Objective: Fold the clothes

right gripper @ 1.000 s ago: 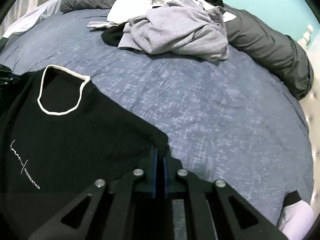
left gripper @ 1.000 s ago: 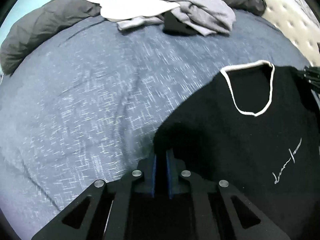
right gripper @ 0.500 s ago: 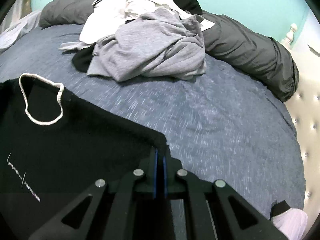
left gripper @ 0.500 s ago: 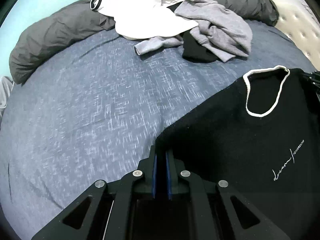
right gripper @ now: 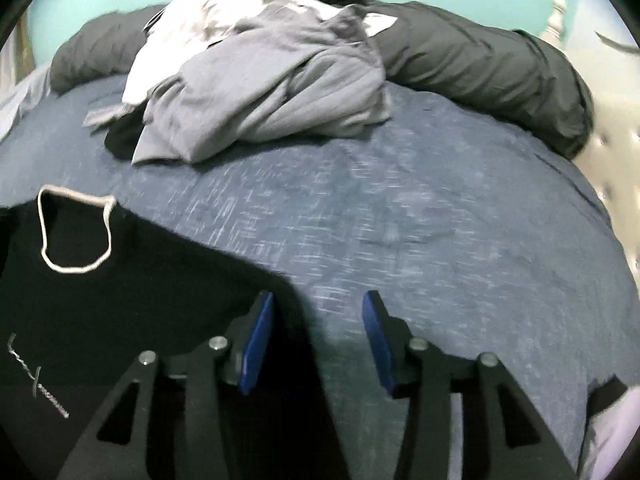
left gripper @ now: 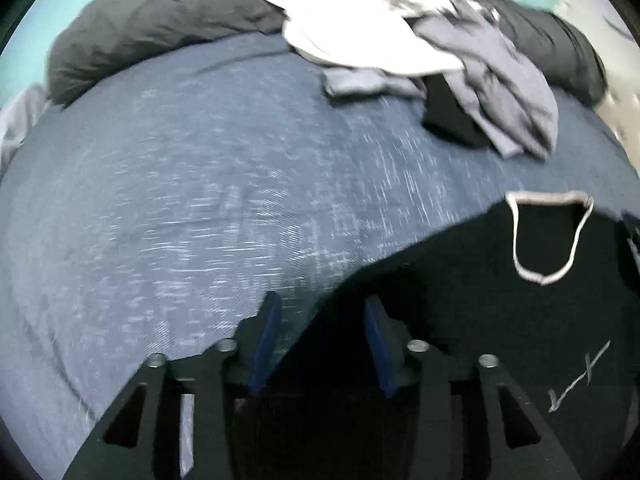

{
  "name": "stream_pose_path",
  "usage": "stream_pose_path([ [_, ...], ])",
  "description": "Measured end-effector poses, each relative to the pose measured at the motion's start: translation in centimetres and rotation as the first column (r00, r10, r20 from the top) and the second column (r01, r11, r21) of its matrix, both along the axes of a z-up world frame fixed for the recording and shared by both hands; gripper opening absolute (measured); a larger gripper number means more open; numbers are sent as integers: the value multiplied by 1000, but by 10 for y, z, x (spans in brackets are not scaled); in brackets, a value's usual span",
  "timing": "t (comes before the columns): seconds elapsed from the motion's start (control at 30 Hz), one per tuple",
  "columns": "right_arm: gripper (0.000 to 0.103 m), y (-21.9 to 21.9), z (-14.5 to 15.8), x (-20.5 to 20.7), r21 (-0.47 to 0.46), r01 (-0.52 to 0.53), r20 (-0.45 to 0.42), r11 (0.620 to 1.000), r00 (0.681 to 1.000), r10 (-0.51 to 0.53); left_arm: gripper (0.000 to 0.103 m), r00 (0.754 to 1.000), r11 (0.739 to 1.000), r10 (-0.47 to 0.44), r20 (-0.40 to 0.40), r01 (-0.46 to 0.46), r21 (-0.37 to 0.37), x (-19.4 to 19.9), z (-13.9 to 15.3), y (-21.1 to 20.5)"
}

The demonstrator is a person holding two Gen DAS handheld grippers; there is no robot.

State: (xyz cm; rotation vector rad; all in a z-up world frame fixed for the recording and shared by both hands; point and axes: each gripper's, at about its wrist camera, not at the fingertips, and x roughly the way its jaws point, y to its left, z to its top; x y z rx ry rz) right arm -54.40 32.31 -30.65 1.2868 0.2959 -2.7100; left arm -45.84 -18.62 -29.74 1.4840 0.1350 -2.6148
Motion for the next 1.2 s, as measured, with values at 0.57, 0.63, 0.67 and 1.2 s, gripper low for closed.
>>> stream_pose_path([
  [0.57, 47, 152, 31, 202, -349, 150, 124, 925, 986, -113, 60, 995, 988, -68, -74, 77, 135, 200, 26, 61],
  [0.63, 51, 171, 25, 234, -337, 185, 139, 923, 979, -146, 60, 996, 984, -64, -69, 74, 160, 226, 18, 70],
  [0.67, 52, 178, 19, 247, -322, 210, 161, 923, 973, -165, 60, 995, 982, -72, -63, 82, 169, 236, 13, 76],
  [1.2, 52, 145, -8, 336, -99, 62, 224, 993, 974, -39, 60, 985, 970, -93, -143, 121, 209, 290, -2, 116],
])
